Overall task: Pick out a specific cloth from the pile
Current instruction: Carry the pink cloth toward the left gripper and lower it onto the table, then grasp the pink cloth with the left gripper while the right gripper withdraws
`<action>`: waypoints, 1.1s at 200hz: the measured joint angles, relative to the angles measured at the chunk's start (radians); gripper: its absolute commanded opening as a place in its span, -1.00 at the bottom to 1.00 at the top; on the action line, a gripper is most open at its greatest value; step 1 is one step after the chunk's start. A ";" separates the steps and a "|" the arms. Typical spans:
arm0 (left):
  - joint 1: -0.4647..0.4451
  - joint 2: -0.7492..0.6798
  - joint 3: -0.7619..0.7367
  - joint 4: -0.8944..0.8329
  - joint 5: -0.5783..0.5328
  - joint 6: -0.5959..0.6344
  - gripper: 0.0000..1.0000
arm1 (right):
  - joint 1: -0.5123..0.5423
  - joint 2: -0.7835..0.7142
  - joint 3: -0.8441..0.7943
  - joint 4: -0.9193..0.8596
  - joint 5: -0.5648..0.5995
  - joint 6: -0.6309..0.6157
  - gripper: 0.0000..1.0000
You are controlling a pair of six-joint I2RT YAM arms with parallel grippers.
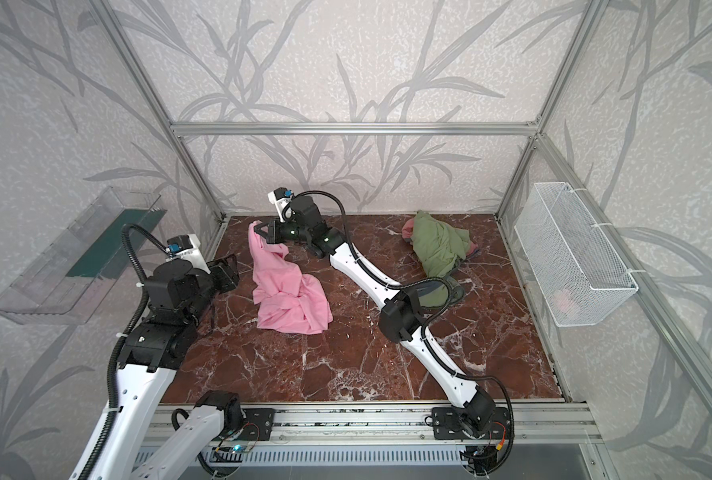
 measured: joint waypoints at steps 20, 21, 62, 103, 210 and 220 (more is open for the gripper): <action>0.000 0.010 0.000 0.000 0.001 -0.001 -0.02 | 0.005 0.018 0.000 -0.001 0.012 0.001 -0.07; 0.000 0.011 0.000 0.000 0.001 -0.001 -0.02 | 0.005 0.018 0.000 -0.001 0.012 0.001 -0.07; 0.000 0.040 -0.013 0.007 0.021 -0.020 -0.02 | 0.009 -0.013 -0.060 -0.016 0.022 -0.076 0.09; -0.014 0.103 -0.053 0.062 0.107 -0.058 -0.01 | -0.011 -0.219 -0.445 0.037 0.008 -0.129 0.13; -0.399 0.401 -0.242 0.177 0.181 -0.060 0.11 | -0.205 -1.028 -1.617 0.330 0.130 -0.165 0.16; -0.422 0.416 -0.242 0.177 0.177 -0.059 0.11 | -0.212 -1.074 -1.674 0.328 0.143 -0.166 0.17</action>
